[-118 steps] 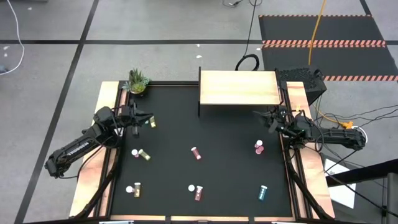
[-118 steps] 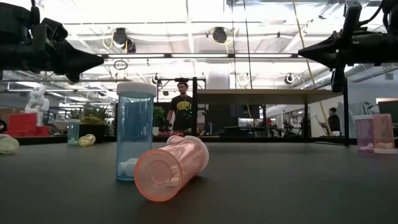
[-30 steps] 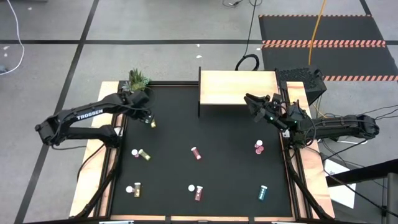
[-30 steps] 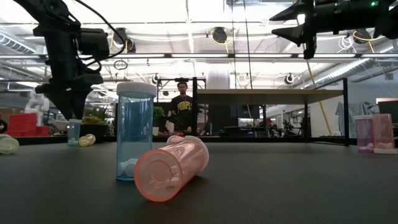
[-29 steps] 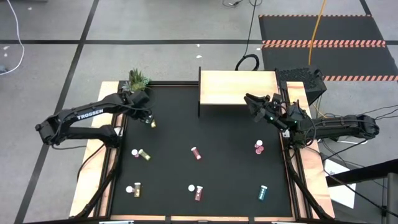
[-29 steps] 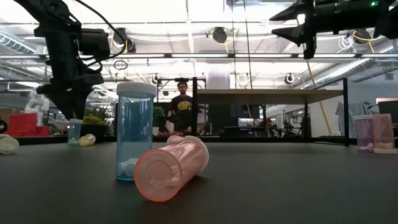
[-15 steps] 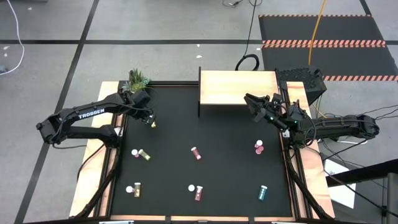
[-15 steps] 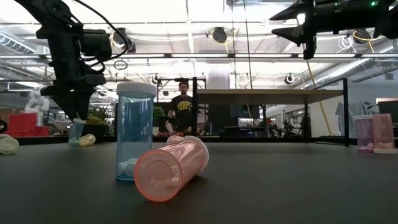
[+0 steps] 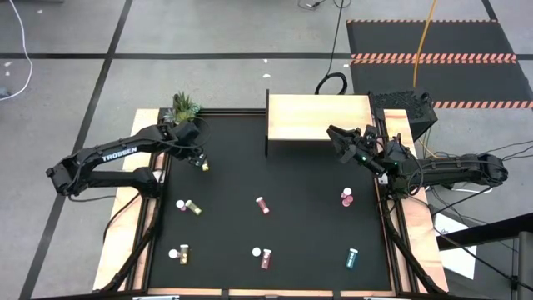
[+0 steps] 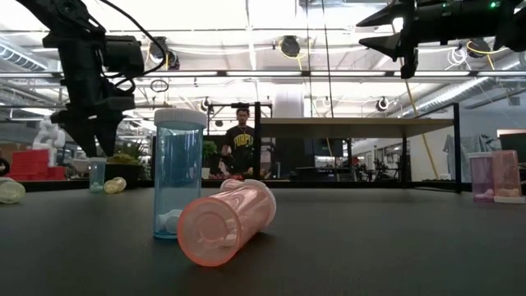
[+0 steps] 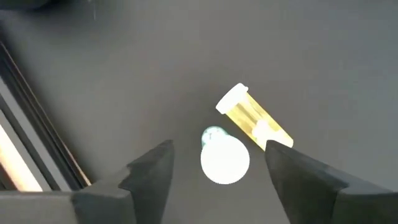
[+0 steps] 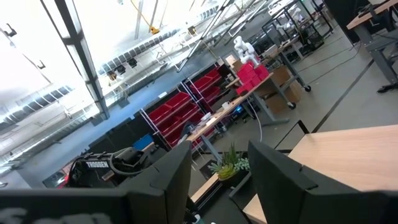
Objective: Pick and place medicine bottles onto shelf by color
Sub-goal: Put the top blue pill bottle on the shelf
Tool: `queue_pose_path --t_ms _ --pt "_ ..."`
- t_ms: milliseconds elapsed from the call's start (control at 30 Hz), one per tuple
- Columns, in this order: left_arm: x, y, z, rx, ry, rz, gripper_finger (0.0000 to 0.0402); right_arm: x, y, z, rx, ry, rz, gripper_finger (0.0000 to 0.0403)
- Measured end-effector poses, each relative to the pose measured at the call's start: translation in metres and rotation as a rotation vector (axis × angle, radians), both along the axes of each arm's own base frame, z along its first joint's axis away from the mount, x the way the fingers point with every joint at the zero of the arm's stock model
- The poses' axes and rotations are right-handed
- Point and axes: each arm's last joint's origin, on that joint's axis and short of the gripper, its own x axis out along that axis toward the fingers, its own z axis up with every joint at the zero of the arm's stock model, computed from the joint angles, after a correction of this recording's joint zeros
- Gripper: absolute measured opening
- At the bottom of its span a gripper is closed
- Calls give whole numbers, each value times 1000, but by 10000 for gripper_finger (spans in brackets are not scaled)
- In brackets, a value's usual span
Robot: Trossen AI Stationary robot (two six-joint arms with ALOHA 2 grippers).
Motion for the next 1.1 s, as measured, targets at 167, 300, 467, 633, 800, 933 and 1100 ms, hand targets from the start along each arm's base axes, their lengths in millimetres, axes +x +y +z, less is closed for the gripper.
queue_pose_path --t_ms 167,300,467,633,800,933,1100 --pt "0 0 0 9 11 -16 269 0 0 0 4 -2 1 155" --pt "2 2 -3 3 19 -22 253 0 0 0 4 -2 1 155" --pt "4 3 -7 -23 42 -26 224 0 0 0 4 -3 1 155" --pt "6 5 -12 -42 67 -26 207 0 0 0 5 -4 4 155" --pt "7 6 -14 -52 78 -27 197 0 0 0 5 -4 4 155" --pt "8 6 -14 -52 77 -29 176 0 0 0 4 -4 3 155" --pt "8 6 -14 -50 74 -34 135 0 0 0 4 -3 3 155"
